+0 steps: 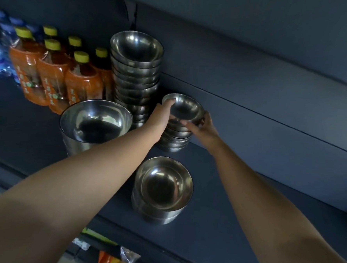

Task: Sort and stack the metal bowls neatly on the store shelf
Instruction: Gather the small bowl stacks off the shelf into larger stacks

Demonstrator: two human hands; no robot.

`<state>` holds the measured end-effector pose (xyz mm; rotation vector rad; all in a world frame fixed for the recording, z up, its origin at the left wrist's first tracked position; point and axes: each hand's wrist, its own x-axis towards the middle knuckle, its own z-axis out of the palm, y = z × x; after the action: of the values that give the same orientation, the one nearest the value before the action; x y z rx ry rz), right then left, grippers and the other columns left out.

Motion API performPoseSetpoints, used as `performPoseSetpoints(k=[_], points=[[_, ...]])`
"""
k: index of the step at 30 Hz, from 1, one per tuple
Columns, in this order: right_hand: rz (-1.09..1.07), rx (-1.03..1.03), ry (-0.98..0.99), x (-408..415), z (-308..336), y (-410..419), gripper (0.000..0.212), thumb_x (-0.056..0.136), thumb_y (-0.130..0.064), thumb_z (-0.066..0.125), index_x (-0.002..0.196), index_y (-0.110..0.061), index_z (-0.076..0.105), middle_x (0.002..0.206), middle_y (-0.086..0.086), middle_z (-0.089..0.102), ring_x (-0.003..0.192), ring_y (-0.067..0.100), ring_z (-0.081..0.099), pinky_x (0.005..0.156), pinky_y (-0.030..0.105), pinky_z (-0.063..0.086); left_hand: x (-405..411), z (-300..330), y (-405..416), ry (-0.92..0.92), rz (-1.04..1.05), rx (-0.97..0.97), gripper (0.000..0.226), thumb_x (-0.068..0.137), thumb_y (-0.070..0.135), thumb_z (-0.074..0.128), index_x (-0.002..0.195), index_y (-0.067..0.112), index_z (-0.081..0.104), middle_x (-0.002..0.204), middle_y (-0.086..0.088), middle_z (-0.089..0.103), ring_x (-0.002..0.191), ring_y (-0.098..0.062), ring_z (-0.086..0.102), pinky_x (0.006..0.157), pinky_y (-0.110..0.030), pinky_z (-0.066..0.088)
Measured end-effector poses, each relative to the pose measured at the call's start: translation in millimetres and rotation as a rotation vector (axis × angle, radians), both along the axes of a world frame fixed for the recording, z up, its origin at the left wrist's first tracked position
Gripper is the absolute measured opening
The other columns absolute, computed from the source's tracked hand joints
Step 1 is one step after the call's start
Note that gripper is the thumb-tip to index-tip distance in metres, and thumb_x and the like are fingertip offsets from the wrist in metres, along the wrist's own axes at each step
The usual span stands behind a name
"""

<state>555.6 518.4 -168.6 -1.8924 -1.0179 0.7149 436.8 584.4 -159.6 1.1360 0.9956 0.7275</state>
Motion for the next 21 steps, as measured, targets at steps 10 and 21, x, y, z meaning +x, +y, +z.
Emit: performPoseSetpoints(k=[10, 21], points=[[-0.102, -0.002, -0.287, 1.2, 23.1, -38.6, 0.068, 0.086, -0.040, 0.063, 0.143, -0.015, 0.036, 0.147, 0.005, 0.040, 0.136, 0.017, 0.038, 0.105, 0.021, 0.031, -23.1, 21.0, -30.3, 0.073, -0.008, 0.501, 0.051, 0.097, 0.026, 0.042, 0.145, 0.013, 0.030, 0.152, -0.002, 0.030, 0.139, -0.014, 0.027, 0.111, -0.023, 0.019], [-0.189, -0.269, -0.690, -25.9, 20.8, -140.0, 0.034, 0.089, -0.046, 0.057, 0.102, -0.016, 0.067, 0.107, -0.002, 0.067, 0.099, 0.018, 0.061, 0.079, 0.029, 0.049, -11.3, 14.0, -69.6, 0.279, -0.406, 0.765, 0.018, 0.090, 0.025, 0.052, 0.098, 0.017, 0.066, 0.096, 0.002, 0.069, 0.099, -0.013, 0.062, 0.089, -0.027, 0.046]])
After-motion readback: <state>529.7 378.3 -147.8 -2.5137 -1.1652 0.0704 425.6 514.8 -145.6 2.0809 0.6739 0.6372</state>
